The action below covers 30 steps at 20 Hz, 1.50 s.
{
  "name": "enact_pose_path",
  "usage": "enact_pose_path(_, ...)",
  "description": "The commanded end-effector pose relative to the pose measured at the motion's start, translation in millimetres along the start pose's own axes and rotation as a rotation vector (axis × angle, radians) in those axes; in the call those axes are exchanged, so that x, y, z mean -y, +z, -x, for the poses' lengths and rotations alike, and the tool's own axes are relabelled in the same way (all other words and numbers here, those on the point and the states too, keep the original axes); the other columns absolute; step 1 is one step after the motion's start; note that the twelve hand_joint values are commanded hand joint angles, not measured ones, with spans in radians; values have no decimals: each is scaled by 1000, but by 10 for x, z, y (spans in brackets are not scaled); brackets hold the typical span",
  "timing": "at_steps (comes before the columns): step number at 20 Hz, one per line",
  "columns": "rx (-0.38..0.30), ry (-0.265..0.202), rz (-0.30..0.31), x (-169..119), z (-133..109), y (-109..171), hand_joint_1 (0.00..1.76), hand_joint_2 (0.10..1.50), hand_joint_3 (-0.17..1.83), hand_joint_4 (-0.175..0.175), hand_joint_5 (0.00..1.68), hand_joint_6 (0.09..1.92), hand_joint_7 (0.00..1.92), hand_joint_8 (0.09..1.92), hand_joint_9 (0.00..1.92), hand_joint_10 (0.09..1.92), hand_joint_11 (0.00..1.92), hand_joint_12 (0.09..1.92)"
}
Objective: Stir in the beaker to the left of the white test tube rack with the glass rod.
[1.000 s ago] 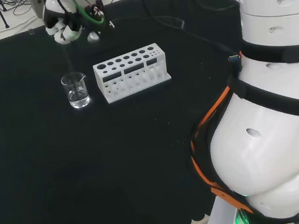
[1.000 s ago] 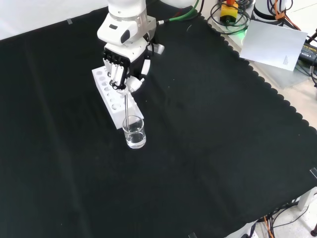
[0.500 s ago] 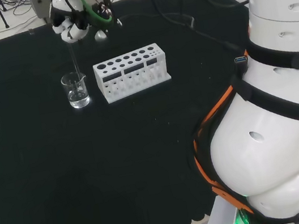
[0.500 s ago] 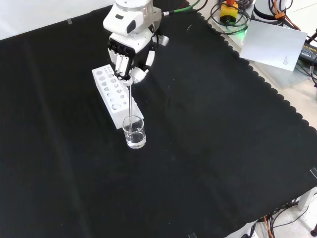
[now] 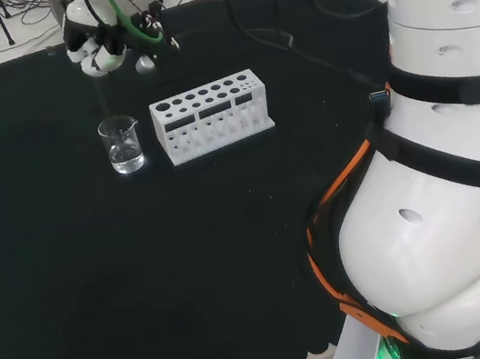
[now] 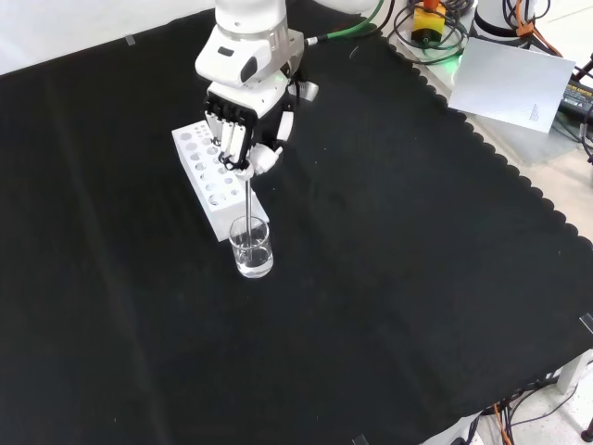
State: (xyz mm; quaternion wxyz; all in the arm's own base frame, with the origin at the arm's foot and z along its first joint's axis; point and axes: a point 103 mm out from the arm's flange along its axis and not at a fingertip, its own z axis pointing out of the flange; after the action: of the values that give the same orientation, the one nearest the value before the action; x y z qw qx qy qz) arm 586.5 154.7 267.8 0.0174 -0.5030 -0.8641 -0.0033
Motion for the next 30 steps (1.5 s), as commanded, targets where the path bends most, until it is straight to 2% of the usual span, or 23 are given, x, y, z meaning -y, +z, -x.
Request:
enact_pose_path(1, -17, 8, -4, -104, 56, 26, 1287, 786, 624, -175, 1066, 719, 1065, 1323, 1672, 1040, 1618, 1037)
enact_pose_path(6, 2, 36, -5, -39, 252, 3, 1287, 786, 625, -175, 1067, 719, 1065, 1323, 1672, 1040, 1618, 1037)
enact_pose_path(11, 4, 47, -6, 130, 292, -14, 1287, 786, 625, -175, 1067, 719, 1065, 1323, 1671, 1040, 1618, 1038)
enact_pose_path(18, 9, 25, -3, 237, 86, -33, 1287, 786, 625, -175, 1066, 719, 1064, 1323, 1671, 1041, 1618, 1038)
enact_pose_path(22, -1, 0, -6, 149, -55, -7, 1287, 786, 625, -175, 1066, 719, 1064, 1323, 1671, 1041, 1618, 1038)
enact_pose_path(30, 5, -19, -24, -111, -140, 60, 1287, 786, 624, -175, 1066, 719, 1064, 1323, 1670, 1041, 1618, 1038)
